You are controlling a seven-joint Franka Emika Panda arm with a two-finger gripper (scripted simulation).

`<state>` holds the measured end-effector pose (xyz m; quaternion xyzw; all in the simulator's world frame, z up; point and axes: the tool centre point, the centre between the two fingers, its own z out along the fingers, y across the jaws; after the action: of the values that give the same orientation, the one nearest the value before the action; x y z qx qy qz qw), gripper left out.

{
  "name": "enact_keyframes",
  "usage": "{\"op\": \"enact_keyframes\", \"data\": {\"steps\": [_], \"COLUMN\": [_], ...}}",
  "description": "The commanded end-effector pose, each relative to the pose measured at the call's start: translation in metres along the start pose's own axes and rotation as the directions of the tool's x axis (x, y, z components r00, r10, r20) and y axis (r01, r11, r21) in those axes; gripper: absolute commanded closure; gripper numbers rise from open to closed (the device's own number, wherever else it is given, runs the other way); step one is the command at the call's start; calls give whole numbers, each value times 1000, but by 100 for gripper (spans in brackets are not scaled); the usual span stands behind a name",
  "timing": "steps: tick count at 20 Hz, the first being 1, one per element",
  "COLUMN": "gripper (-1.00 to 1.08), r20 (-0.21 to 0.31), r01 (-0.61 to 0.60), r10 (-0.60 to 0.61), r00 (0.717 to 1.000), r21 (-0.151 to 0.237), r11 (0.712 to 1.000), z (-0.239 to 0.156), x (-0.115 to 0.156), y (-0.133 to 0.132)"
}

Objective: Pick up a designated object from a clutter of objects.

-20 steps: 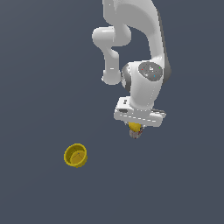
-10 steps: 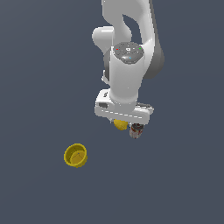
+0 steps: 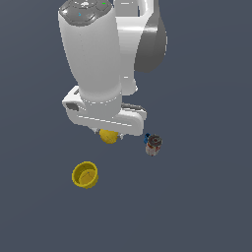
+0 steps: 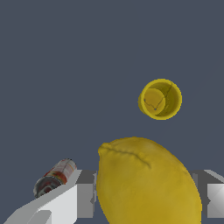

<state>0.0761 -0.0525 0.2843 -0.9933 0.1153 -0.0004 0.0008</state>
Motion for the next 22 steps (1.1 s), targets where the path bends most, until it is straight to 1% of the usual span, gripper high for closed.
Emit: {"op": "enact_keyframes", "data": {"steps": [1,7,13,17,22], "gripper": [108,108,108,108,108], "r20": [0,0,0,0,0], "r01": [2,2,2,2,2], "r10": [-2,-2,-2,-2,-2], "r00": [1000,1000,1000,1000,1000], "r21": [0,-1,-2,-2,-2], "r11": [1000,1000,1000,1000,1000], "z": [-17,-51,-77,-91,-101], "x": [12,37,58,68,77], "y": [17,51,78,91,101]}}
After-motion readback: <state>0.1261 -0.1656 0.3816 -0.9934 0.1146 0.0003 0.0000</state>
